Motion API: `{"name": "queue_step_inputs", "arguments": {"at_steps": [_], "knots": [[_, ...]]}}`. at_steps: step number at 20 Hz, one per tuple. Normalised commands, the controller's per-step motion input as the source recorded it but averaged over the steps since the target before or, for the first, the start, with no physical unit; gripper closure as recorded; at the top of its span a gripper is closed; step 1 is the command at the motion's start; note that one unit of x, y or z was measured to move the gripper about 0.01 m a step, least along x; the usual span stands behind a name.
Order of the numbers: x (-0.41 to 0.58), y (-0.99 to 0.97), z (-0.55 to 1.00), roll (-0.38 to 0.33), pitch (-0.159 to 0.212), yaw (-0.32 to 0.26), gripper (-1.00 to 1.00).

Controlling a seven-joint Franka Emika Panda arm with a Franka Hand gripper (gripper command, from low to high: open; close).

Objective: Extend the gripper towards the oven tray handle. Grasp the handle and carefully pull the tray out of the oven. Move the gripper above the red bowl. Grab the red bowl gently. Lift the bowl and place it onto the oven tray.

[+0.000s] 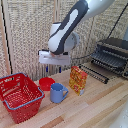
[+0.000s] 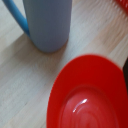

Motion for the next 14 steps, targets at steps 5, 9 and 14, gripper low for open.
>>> {"name": "queue_step_inputs", "arguments": {"at_steps": [5, 9, 14], "knots": [[0.057, -0.02, -0.42, -0.117, -0.014, 0.003, -1.0], [0.009, 0.05, -0.37, -0.084, -0.026, 0.003, -1.0], [-0.087, 0.02, -0.33, -0.019, -0.08, 0.006, -1.0]]}}
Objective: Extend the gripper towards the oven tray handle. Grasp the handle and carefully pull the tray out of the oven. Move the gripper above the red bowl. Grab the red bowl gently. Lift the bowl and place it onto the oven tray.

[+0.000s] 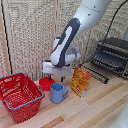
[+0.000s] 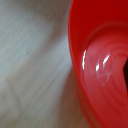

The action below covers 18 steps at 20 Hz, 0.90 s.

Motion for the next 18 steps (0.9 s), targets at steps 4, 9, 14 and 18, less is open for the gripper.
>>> {"name": "queue_step_inputs", "arguments": {"at_steps": [4, 9, 14, 18], "knots": [[-0.054, 0.03, -0.14, 0.003, -0.005, 0.018, 1.0], [-0.019, 0.03, 0.0, 0.0, -0.003, 0.0, 1.0], [0.062, 0.05, 0.0, 0.0, -0.005, 0.0, 1.0], [0.091, 0.01, 0.0, 0.0, 0.0, 0.003, 1.0]]}}
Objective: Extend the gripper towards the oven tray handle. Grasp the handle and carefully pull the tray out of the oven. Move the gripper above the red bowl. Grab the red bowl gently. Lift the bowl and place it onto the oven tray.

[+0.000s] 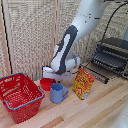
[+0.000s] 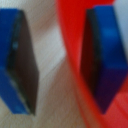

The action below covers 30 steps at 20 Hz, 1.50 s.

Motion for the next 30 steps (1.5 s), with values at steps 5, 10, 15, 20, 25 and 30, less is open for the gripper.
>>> {"name": "queue_step_inputs", "arguments": {"at_steps": [5, 10, 15, 20, 25, 30], "knots": [[0.154, 0.0, 0.05, 0.016, 0.0, -0.019, 1.0], [0.191, -0.1, 0.37, 0.086, 0.027, -0.076, 1.0], [0.229, -0.23, 0.66, 0.107, 0.035, -0.136, 1.0], [0.246, -0.25, 0.79, 0.054, -0.003, -0.161, 1.0], [0.24, -0.29, 0.87, 0.024, -0.005, -0.163, 1.0], [0.14, -0.45, 0.78, 0.074, -0.013, -0.145, 1.0]]}}
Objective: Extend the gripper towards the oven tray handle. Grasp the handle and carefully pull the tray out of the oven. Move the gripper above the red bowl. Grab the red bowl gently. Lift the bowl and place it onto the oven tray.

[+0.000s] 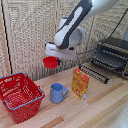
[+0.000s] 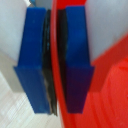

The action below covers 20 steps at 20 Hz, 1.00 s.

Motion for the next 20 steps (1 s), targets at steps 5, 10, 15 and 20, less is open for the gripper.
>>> {"name": "queue_step_inputs", "arguments": {"at_steps": [5, 10, 15, 20], "knots": [[-0.003, -0.64, 0.64, 0.09, -0.042, -0.11, 1.0], [-0.098, -0.62, 0.38, 0.048, -0.019, -0.16, 1.0], [-0.245, -0.65, 0.11, 0.007, 0.0, -0.183, 1.0], [-0.245, -0.76, 0.06, 0.007, 0.009, -0.149, 1.0]]}}
